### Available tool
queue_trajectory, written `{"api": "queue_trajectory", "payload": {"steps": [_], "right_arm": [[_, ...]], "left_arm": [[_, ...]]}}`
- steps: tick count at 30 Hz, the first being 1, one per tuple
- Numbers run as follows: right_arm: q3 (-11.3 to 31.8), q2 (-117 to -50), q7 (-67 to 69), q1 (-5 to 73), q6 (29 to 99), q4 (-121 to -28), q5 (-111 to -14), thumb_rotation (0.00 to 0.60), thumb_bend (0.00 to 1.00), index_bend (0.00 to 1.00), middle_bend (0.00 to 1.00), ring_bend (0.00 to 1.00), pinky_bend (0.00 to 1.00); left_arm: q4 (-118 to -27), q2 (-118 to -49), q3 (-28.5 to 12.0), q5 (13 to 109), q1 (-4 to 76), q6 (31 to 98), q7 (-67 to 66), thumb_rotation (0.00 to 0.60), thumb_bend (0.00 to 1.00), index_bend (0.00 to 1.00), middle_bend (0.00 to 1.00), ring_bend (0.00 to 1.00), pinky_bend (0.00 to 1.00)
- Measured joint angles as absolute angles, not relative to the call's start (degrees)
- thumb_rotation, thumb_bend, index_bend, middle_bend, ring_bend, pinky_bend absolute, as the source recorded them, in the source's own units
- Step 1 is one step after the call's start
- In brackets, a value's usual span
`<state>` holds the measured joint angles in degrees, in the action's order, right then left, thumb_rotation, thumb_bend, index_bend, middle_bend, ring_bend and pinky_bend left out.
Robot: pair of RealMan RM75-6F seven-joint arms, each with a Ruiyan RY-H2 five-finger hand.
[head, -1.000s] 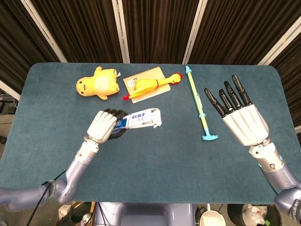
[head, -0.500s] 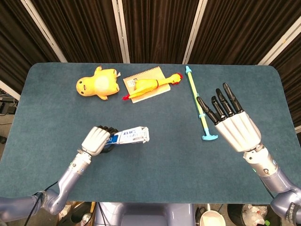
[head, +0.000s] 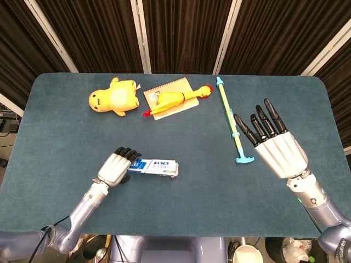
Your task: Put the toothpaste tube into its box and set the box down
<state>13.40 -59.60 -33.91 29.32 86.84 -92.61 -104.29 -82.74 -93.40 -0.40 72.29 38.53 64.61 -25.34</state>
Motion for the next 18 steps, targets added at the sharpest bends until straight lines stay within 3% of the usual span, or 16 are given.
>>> {"api": "queue_trajectory", "payload": {"steps": [11,18], "right_arm": [[9.44,-59.38,-31.44,24.85,87.99,-96.70,-103.68,0.600,0.39,0.05,0.29,0.18,0.05],[3.04,-58.58,-28.62,18.29,86.25,-103.39,-96.88,0.600,0.39,0.00,0.07,0.01,0.01]], "left_arm": [[-96.03,-83.55,-2.13,73.51,35.07,70.20,-23.02,0.600,0.26,0.10,0.11,0.09,0.11],[-101.27,-72.00,2.16,80.52,27.34,79.91,-18.51,0.600,0.26,0.08,0.08,0.09,0.09]]}}
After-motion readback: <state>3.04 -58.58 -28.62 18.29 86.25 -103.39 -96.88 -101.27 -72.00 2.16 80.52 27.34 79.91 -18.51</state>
